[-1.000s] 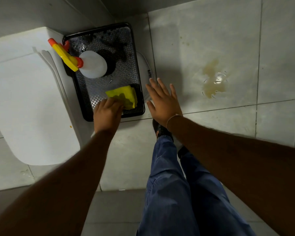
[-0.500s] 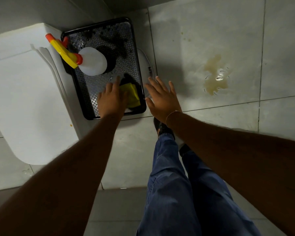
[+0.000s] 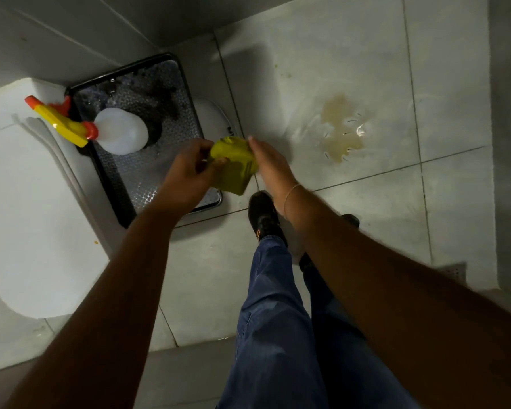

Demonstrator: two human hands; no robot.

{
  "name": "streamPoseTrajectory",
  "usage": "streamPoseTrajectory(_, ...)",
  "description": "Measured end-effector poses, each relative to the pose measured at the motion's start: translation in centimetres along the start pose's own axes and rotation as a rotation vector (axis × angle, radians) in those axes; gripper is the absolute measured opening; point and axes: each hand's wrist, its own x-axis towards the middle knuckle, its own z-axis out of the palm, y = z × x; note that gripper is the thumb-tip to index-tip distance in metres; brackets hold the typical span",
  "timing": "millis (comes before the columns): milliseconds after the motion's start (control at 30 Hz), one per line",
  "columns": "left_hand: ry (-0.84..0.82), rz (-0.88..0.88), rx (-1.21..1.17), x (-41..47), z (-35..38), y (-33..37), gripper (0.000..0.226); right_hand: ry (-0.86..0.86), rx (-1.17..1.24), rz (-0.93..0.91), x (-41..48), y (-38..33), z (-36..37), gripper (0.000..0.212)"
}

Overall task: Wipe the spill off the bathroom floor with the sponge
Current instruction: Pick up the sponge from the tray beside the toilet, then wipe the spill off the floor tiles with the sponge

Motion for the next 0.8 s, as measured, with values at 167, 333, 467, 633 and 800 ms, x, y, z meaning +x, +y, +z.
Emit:
streamPoseTrajectory(167,-0.130,-0.106,-0.384,0.5,6.9,2.0,0.023,-0.466,0.509,0.284,-0.1,0.5,-8.9,0.085)
streamPoseTrajectory(333,-0.083,-0.244,-0.257,1.9,14.1,1.0,0.026,-0.301,0.403,0.245,-1.4,4.5,-13.8,0.046)
streamPoseTrajectory(467,-0.169,-0.293,0.009,2.3,19.1,-2.1,0.030,0.131,0.365,0.286,-1.6,9.3,-16.5,0.045)
streamPoseTrajectory(633,-0.082,-0.394,0.346,4.5,21.5,-7.4,0.061,0.562,0.045,0.386,1.8,13.0,-21.9,0.016)
streamPoseTrajectory(800,-0.030,-0.333,0.708,9.3,22.3,-12.7,0.079,0.657,-0.359,0.186,8.6,13.7,-26.8,0.031)
